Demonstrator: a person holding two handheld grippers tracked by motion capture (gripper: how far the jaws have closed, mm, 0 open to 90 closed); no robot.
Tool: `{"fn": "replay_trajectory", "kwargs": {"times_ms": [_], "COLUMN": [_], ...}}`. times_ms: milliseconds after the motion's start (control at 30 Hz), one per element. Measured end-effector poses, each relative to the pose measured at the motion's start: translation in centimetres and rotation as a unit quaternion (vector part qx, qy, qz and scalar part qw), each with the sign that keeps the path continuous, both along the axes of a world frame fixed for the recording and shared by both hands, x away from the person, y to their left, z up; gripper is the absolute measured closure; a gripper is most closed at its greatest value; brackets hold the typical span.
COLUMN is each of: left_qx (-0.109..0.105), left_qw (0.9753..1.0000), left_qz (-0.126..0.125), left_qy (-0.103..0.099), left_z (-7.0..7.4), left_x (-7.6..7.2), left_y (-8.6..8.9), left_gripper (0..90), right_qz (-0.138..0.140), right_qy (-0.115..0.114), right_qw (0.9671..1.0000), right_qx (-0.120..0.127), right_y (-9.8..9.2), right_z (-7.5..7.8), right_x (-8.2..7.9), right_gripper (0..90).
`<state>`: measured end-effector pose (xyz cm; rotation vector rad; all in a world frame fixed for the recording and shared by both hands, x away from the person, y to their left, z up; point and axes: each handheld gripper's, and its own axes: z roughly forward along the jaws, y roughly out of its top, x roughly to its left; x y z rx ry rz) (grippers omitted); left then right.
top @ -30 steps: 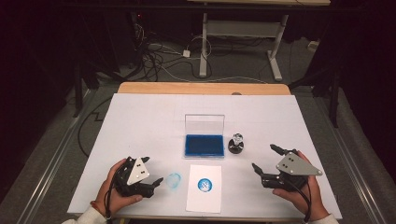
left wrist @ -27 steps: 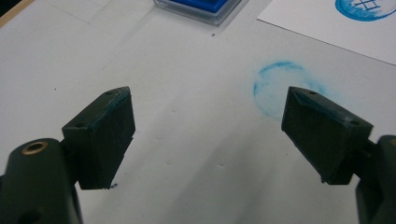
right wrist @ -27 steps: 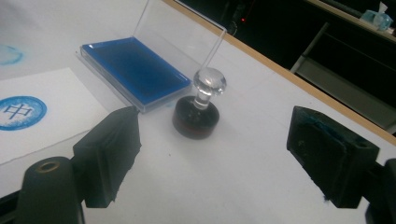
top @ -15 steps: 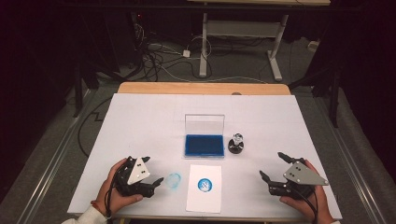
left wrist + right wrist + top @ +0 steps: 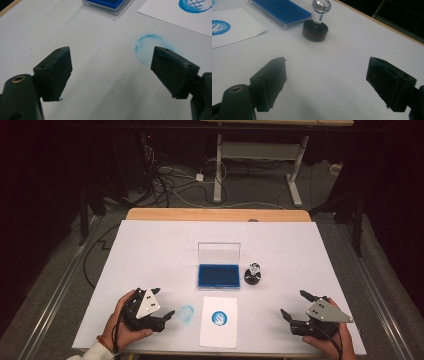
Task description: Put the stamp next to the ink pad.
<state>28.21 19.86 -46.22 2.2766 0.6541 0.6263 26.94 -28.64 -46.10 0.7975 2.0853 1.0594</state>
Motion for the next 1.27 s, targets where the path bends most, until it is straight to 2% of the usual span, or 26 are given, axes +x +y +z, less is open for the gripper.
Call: {"fn": "replay_trajectory", "kwargs": {"times_ms": [300, 1033, 1267], "left_qx": [0.001, 0.002, 0.002], "left_qw": [1.0, 1.0, 1.0], "left_qz": [-0.001, 0.0, 0.001], "left_qy": [0.002, 0.004, 0.006], "left_z": [-0.07, -0.04, -0.08], "left_x": [0.04, 0.2, 0.39], "left_y": [0.07, -0.05, -0.14], "left_gripper": [17.1, 17.1, 17.1], "right_qz": [0.002, -0.002, -0.005], "right_qy": [-0.007, -0.006, -0.008], "right_qw": [1.0, 0.9999, 1.0], "right_qx": [-0.002, -0.008, -0.002], "right_y": [0.41, 0.35, 0.18], "right_z": [0.39, 0.19, 0.14], "right_x": [-0.31, -0.18, -0.02], "right_gripper": [17.0, 17.1, 17.2]}}
